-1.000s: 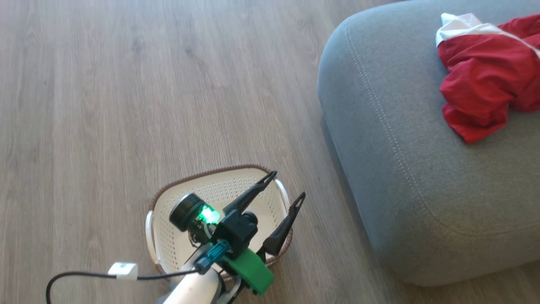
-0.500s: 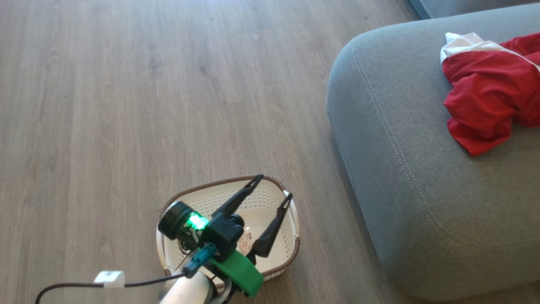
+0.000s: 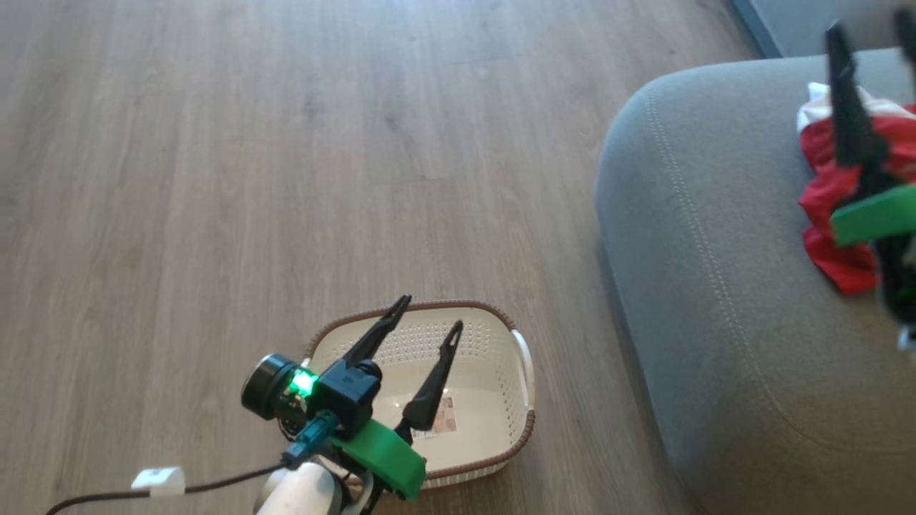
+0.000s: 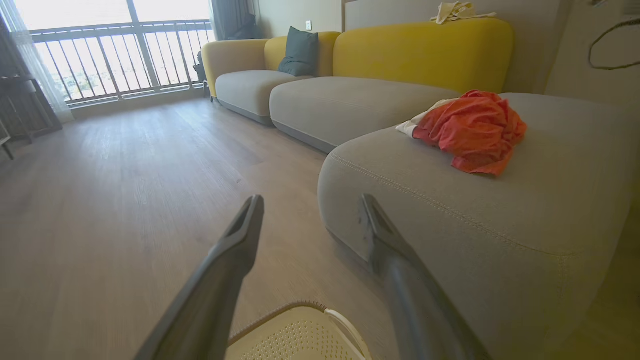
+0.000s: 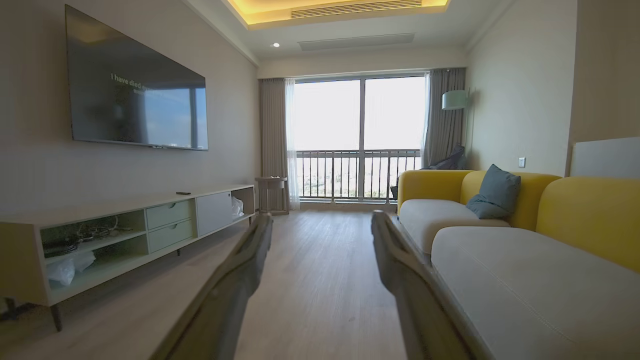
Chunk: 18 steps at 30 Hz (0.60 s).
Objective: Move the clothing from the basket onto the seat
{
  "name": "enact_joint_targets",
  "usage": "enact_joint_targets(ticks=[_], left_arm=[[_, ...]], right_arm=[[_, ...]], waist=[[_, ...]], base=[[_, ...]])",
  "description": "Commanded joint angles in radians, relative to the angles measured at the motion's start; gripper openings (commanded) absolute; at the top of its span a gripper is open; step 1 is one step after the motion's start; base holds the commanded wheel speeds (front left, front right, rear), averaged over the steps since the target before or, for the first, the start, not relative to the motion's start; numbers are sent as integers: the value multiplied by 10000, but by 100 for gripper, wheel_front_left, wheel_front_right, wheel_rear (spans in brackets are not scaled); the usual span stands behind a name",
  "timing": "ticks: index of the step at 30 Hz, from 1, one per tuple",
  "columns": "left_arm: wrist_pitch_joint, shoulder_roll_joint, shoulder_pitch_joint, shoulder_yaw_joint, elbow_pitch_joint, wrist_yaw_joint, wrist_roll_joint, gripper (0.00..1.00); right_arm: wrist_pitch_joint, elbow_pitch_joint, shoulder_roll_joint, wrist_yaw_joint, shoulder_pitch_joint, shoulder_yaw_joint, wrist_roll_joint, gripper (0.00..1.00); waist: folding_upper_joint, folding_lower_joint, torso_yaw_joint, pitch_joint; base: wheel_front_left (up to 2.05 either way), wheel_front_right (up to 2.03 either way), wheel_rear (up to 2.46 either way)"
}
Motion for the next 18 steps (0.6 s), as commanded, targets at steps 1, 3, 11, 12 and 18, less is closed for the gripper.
enact_joint_targets(ticks=[1, 3, 11, 12, 18], left_arm=[[-49, -62, -192, 463, -280, 94, -48, 100], [-49, -63, -148, 586, -238, 175, -130, 100], [-49, -63, 2, 1081, 23, 483, -500, 100], [-49, -63, 24, 1162, 36, 537, -526, 100], [-49, -64, 133, 1567, 0, 1039, -797, 100]], right_arm=[[-62, -598, 73, -2, 243, -150, -213, 100], [-63, -966, 380, -2, 738, -259, -355, 100], [-63, -1525, 1431, -2, 2201, 190, -1063, 100], [-64, -1588, 1586, -2, 2342, 229, -1167, 100], [-64, -1825, 2272, -2, 3256, 479, -1640, 100]], waist=[[0, 1, 239, -23], [0, 1, 439, -30], [0, 1, 1287, -141], [0, 1, 1368, -155], [0, 1, 1810, -297]], base=[[0, 0, 0], [0, 0, 0], [0, 0, 0], [0, 0, 0], [0, 0, 0]])
